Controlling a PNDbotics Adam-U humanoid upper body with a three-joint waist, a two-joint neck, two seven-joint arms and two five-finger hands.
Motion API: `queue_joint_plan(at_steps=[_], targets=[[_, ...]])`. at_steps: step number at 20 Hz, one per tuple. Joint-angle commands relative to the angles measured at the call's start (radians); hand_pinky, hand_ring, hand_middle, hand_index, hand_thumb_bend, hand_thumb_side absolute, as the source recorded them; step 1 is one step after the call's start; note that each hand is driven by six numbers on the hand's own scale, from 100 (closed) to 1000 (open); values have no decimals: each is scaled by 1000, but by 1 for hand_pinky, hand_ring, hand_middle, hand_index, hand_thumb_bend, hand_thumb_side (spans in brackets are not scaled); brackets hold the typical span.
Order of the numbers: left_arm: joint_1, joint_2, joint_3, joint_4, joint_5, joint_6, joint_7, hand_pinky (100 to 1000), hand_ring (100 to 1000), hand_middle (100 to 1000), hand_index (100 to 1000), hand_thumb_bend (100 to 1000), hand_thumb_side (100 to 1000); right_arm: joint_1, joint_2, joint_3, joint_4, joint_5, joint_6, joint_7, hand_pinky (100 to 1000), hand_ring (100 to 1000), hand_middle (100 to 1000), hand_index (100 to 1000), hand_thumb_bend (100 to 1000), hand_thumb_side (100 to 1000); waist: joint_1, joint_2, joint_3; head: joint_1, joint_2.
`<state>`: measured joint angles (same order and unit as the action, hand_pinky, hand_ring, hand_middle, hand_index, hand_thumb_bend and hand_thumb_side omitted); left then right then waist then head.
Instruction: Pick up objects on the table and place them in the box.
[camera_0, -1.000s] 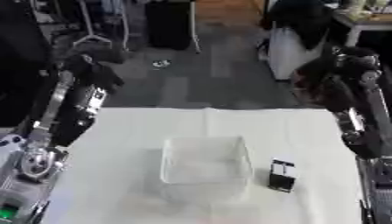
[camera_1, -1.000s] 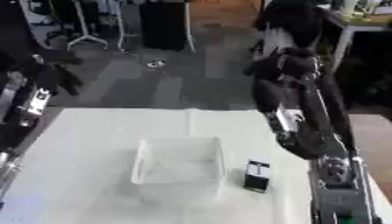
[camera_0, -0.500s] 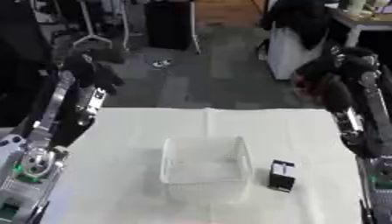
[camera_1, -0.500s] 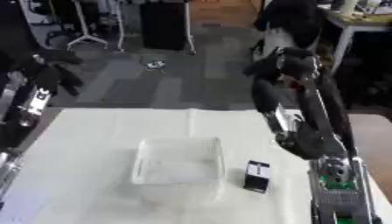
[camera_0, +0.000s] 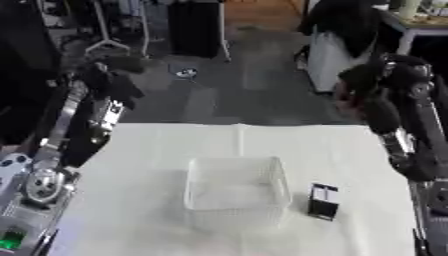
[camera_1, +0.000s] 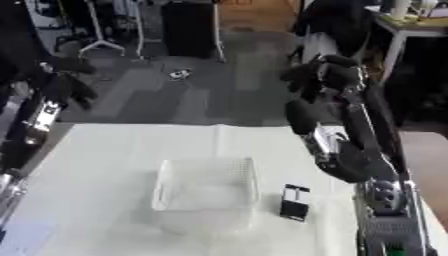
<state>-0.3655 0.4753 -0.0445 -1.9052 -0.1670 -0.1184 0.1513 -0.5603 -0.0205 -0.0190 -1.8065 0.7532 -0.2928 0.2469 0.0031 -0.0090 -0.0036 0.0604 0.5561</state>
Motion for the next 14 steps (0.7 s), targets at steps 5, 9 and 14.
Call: queue_joint_plan(at_steps=[5,9,14], targets=[[-6,28,10,-4,6,-2,-7,407,530,667,786,136,893,-144,-114,-14,280,219,-62,-19,407,431,571,773,531,1000,-2,-18,8,-36,30],[-3,32,9,-2,7,-2,-9,407,530,667,786,136,893,-254,-193,22,464,336,-122,-44,503,508,638,834,652,1000,-6,-24,6,-41,41],[2,36,8,0,6,-2,-9,407,530,667,787,136,893,-371,-261,59,693,484,-195,-110,563,554,671,838,722,1000,-11,-29,3,-51,49]])
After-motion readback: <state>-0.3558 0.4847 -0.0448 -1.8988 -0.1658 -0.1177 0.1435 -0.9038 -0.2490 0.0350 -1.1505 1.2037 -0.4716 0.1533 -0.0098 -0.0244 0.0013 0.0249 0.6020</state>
